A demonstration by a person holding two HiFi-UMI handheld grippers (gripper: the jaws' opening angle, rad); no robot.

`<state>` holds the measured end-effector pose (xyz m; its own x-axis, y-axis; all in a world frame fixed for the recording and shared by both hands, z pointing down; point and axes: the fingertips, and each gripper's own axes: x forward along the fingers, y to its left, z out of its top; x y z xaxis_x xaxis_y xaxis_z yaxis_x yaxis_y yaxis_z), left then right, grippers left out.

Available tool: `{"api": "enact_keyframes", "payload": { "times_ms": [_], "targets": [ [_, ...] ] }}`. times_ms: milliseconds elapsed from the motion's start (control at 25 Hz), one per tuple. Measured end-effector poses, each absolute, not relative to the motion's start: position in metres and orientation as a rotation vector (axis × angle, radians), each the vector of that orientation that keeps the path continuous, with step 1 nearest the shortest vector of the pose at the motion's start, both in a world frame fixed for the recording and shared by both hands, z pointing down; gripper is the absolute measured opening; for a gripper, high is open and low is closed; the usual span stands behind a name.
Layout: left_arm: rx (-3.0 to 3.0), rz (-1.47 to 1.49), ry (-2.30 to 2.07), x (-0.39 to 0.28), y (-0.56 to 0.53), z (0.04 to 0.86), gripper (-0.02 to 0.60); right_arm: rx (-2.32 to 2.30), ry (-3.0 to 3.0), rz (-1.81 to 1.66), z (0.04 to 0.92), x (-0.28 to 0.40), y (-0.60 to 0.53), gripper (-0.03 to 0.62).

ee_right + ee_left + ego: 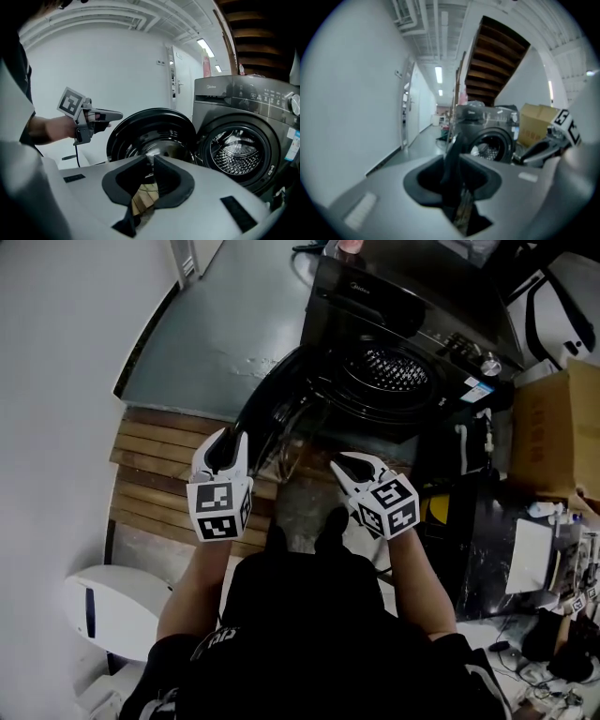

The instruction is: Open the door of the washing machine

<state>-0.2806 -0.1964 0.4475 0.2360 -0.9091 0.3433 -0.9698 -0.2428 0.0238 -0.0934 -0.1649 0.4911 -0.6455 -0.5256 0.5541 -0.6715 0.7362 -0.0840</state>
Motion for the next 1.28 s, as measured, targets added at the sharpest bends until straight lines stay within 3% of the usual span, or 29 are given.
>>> {"api": "enact_keyframes", "payload": {
  "times_ms": [480, 840, 1280],
  "targets": [
    [2.168, 0.379, -1.796, -0.248, -0.231, 0.438, 0.125, 0.862, -2.489, 0.363, 0.481, -0.041, -0.228, 0.041],
    [2.270, 0.337, -1.622, -0.153, -0.264, 0.434, 0.118, 0.853, -2.527, 0.351, 0.472, -0.007, -0.260, 0.036],
    [2.453, 0.289, -1.478, -0.046, -0.300, 0.411, 0.098, 1.015, -2.606, 0.369, 0.437, 0.089, -0.263, -0.005]
  ]
}}
